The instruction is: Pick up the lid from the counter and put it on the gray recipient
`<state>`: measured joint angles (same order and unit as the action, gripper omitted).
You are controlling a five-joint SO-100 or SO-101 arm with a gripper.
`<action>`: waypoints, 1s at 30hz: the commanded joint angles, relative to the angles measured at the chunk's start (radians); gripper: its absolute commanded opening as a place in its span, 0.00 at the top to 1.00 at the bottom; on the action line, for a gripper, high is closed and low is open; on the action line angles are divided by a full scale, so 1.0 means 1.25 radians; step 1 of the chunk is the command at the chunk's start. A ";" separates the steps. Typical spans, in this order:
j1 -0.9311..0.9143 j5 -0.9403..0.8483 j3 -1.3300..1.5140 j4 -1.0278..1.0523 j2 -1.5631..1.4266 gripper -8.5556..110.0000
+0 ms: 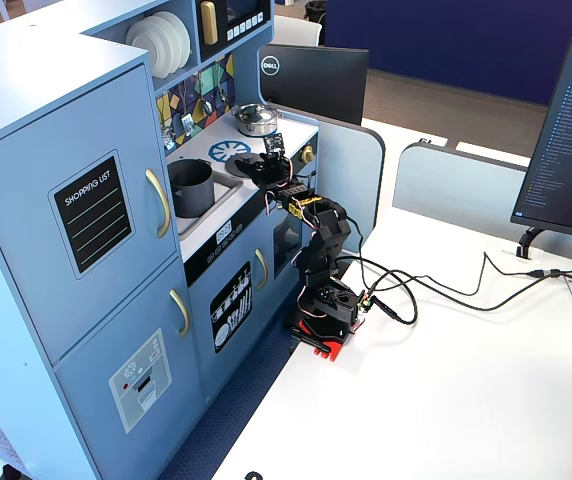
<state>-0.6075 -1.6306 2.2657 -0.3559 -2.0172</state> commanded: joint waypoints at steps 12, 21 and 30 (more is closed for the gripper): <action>0.027 0.013 -0.243 -0.039 0.223 0.75; 0.038 0.018 -0.248 -0.060 0.269 0.93; 0.040 0.012 -0.254 -0.093 0.215 0.93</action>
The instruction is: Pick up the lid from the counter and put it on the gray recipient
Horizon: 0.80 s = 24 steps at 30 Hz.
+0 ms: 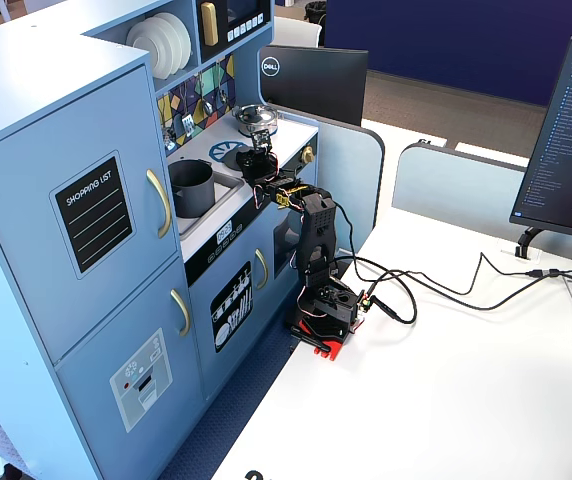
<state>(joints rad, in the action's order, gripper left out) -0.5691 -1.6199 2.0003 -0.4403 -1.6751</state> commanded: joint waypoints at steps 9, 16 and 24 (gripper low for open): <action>0.047 0.009 -0.136 0.072 -0.201 0.93; 0.134 0.027 -0.220 0.232 -0.331 0.93; 0.301 0.011 -0.274 0.393 -0.400 0.93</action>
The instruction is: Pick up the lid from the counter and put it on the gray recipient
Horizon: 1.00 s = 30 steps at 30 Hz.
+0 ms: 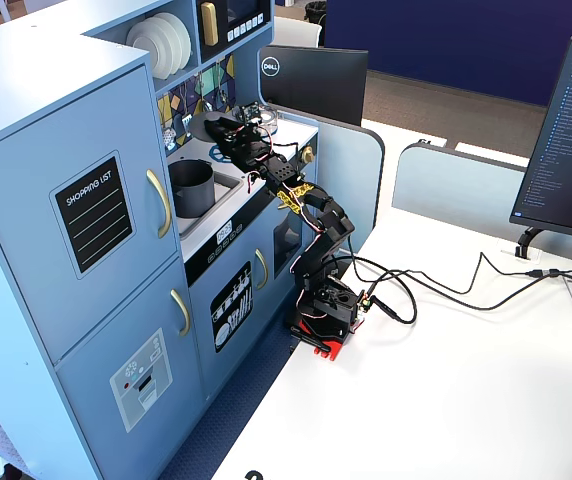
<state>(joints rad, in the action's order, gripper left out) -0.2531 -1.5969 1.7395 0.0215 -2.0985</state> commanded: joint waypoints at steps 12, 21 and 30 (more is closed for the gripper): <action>0.175 -0.026 -0.020 0.045 -0.060 0.93; 0.184 -0.012 0.031 0.026 -0.038 0.93; 0.164 -0.001 0.112 -0.031 -0.027 0.93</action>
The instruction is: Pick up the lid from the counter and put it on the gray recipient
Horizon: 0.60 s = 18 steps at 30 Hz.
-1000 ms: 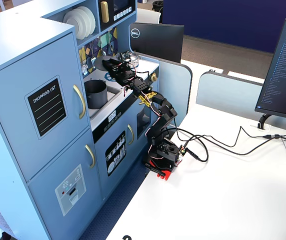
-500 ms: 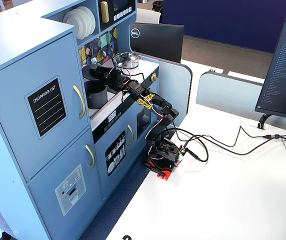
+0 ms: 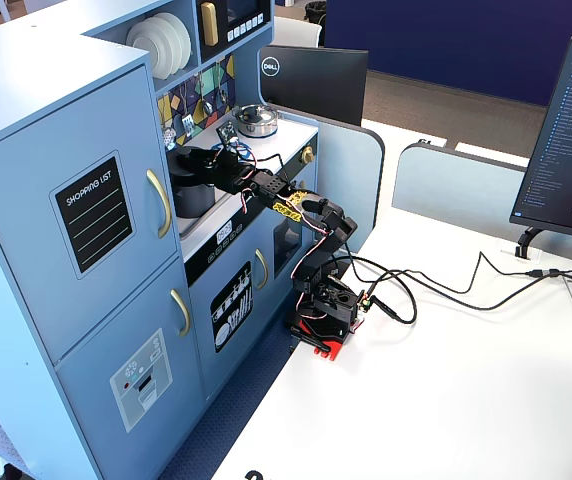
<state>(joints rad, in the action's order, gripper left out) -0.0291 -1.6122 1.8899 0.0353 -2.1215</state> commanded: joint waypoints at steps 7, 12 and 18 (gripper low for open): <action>-0.028 0.012 0.010 -0.050 0.006 0.93; -0.031 0.018 0.037 -0.050 -0.006 0.93; -0.021 0.017 0.049 -0.047 -0.009 0.93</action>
<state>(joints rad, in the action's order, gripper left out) -0.0537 -1.5969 1.9589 0.0061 -2.1062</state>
